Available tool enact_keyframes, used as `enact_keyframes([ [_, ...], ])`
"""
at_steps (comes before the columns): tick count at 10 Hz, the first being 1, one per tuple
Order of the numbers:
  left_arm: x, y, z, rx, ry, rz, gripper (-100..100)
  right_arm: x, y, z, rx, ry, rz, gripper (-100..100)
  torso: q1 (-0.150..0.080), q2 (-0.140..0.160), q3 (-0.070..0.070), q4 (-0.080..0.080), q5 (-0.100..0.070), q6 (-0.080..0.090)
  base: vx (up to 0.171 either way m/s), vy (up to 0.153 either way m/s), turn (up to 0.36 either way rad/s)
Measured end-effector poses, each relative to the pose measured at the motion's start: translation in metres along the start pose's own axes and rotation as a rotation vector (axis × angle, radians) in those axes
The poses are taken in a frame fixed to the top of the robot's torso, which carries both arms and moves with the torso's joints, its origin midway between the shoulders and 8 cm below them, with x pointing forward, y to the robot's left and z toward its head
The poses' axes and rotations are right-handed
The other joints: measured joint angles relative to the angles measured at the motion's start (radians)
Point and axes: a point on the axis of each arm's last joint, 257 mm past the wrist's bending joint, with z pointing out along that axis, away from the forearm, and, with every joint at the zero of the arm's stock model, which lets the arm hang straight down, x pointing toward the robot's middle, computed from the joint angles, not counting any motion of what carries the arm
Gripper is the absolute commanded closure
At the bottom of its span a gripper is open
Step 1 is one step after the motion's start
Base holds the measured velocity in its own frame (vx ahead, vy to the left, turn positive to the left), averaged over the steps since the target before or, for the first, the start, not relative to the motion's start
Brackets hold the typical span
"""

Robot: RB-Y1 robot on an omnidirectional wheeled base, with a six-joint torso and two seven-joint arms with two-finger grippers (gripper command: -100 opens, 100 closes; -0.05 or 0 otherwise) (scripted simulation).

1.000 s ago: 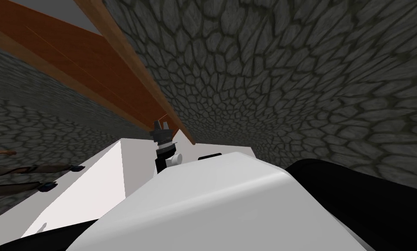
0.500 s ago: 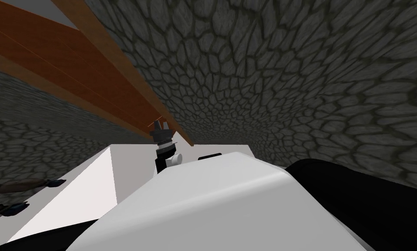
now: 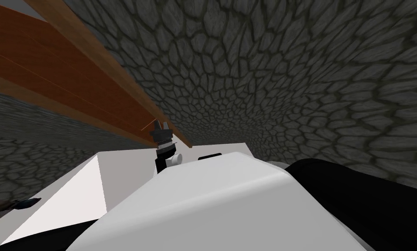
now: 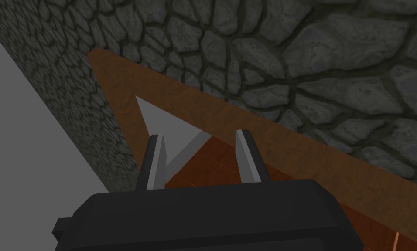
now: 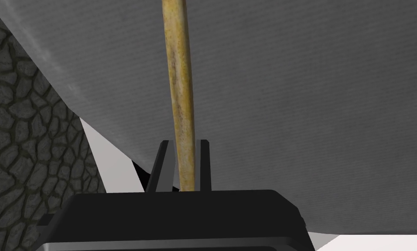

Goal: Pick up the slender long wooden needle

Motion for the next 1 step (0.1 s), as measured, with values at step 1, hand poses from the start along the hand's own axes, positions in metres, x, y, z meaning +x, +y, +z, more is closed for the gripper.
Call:
enact_keyframes([
  [1, 0.0000, 0.0000, 0.0000, 0.000, 0.000, 0.000, 0, 0.0000, 0.0000, -0.0001, 0.000, 0.000, 0.004, 0, 0.000, 0.000, 0.000, 0.000, 0.000, 0.000, 0.000, 0.000, 0.000],
])
